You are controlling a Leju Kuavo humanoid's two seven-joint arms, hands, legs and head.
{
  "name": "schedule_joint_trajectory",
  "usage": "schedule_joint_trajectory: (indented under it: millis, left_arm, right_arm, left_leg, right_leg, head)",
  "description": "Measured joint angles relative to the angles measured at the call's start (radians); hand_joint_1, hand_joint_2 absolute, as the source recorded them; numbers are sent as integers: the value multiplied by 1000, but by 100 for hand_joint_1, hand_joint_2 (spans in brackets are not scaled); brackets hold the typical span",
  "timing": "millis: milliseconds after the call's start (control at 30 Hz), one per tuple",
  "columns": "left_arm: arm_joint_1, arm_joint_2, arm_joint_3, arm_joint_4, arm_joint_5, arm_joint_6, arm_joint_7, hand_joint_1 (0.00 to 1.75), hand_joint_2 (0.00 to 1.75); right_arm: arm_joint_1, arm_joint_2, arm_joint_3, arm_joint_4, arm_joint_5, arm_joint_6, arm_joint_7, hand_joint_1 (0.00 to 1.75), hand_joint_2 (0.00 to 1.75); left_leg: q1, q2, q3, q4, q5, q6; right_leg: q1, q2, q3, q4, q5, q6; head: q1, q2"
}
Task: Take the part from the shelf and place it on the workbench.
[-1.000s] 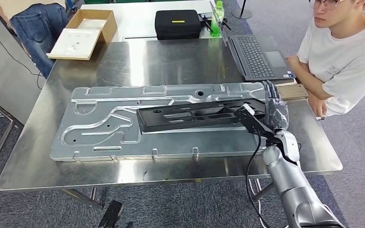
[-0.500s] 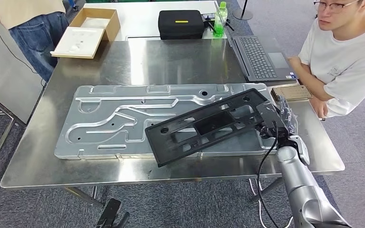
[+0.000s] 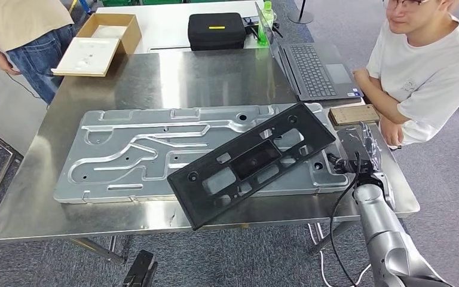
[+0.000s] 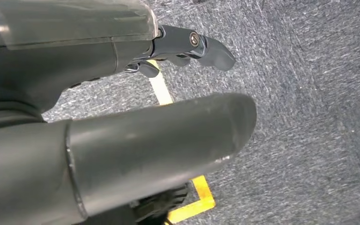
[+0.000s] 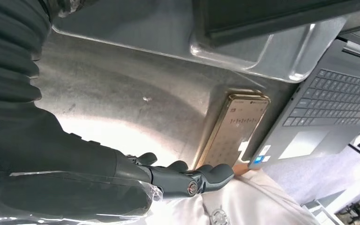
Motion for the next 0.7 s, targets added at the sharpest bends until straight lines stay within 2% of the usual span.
schedule_joint_trajectory:
  millis: [33,100,167,200,267,300,333,367,400,467,533,633,700]
  left_arm:
    - [-1,1,0,0,0,0,0,0,0]
    - [-2,2,0,0,0,1,0,0,0]
    - [-2,2,0,0,0,0,1,0,0]
    - [-3,2,-1,0,-1,0,1,0,0]
    - [-5,2,-2,0,-2,0,0,0,0]
    - [-5,2,-2,0,-2,-1,1,0,0]
    - [-4,2,-3,0,-3,-1,1,0,0]
    - [-3,2,-4,0,-2,-1,0,0,0]
    - [-3,2,-5,0,-2,0,-1,0,0]
    - [-2,2,-6,0,-1,2,-4,0,0]
    - [-2,2,-7,0,0,6,-6,0,0]
    - [1,0,-7,0,-1,9,-7,0,0]
    - [4,-2,-8,0,-2,10,-7,0,0]
  right_arm:
    - [0,0,-2,1,-6,-1,-3,0,87]
    - [-1,0,-7,3,-24,0,-9,0,0]
    - [-3,0,-16,3,-54,10,-20,0,0]
    - [-6,0,-23,3,-75,19,-29,0,0]
    - [-12,-1,-41,3,-122,37,-51,0,0]
    - [-13,-1,-49,2,-145,46,-64,0,44]
    - [-12,-1,-55,1,-164,51,-81,0,87]
    - [-9,-1,-59,-2,-173,49,-104,0,131]
    - [-6,0,-61,-13,-171,35,-135,0,175]
    - [1,6,-58,-58,-134,-28,-210,0,175]
    - [15,16,-44,-127,-72,-111,-267,0,175]
    - [48,31,-16,-232,3,-197,-304,0,175]
    - [60,40,-5,-284,20,-215,-312,0,175]
  left_leg:
    - [-3,0,21,-43,11,4]
    - [-6,0,31,-68,14,6]
    - [-2,0,36,-81,23,12]
    - [1,1,39,-88,28,16]
    - [3,2,42,-96,34,20]
    - [3,2,41,-96,34,22]
    - [3,2,41,-96,34,21]
    - [4,2,41,-95,33,21]
    - [5,2,41,-92,32,19]
    - [9,1,41,-83,25,9]
    - [9,0,37,-73,18,-5]
    - [9,0,35,-71,16,-22]
    - [13,0,25,-47,-4,-30]
  right_leg:
    - [1,0,-1,1,0,2]
    - [0,-1,-4,0,3,10]
    - [-3,-1,-7,4,-1,21]
    - [-5,-1,-15,22,-15,26]
    - [-10,-1,-56,114,-69,36]
    - [-14,-1,-86,177,-98,41]
    - [-19,-1,-112,230,-115,45]
    - [-23,-2,-124,255,-115,50]
    - [-28,-3,-118,242,-96,54]
    - [-37,-6,-59,127,-35,62]
    - [-35,-5,-9,28,-6,60]
    - [-27,-3,-2,11,-8,38]
    - [-26,-3,-2,8,-6,22]
  head:
    - [0,0]
    - [0,0]
    - [0,0]
    - [0,0]
    - [0,0]
    - [1,0]
    - [1,0]
    - [0,0]
    - [1,0]
    - [1,0]
    - [0,0]
    - [0,0]
    - [0,0]
